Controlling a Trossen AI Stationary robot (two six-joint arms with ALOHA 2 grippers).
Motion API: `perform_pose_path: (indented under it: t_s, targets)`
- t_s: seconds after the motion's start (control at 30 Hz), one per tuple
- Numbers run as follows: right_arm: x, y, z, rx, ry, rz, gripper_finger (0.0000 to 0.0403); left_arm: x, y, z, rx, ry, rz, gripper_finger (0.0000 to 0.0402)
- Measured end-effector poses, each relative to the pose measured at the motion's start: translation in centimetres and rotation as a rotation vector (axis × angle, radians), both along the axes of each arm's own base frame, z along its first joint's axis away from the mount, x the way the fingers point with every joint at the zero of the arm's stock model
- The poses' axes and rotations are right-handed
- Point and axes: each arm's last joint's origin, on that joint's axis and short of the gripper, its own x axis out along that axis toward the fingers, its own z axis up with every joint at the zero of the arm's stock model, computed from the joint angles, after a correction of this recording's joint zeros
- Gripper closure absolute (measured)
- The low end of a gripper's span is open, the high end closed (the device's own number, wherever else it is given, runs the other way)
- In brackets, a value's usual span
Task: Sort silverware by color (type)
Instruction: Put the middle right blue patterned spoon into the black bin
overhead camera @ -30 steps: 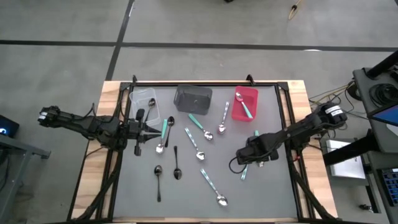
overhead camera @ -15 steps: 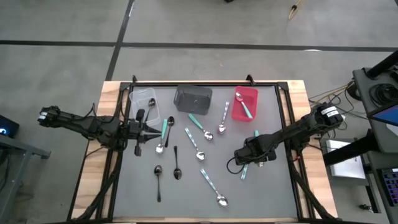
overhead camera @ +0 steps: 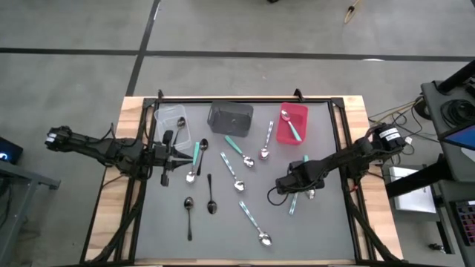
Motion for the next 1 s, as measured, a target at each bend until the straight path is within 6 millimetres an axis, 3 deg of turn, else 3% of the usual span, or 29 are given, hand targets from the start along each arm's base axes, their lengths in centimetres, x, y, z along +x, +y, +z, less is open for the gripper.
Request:
perform_pose_path:
  t_s: [0.27,0.67,1.0]
  targets:
    - [0.3,0.1,-0.7,0.006,0.012,0.027,0.0227,0.0,0.0,0.0,0.0,0.0,0.0,0.037]
    - [1.9,0.6,0.7,0.038,-0.078,0.077,0.0381,0.0,0.0,0.0,0.004,0.0,-0.001,0.037]
    - [4.0,1.3,4.3,0.078,-0.134,0.293,0.0383,0.0,0.0,0.0,0.004,0.0,-0.001,0.037]
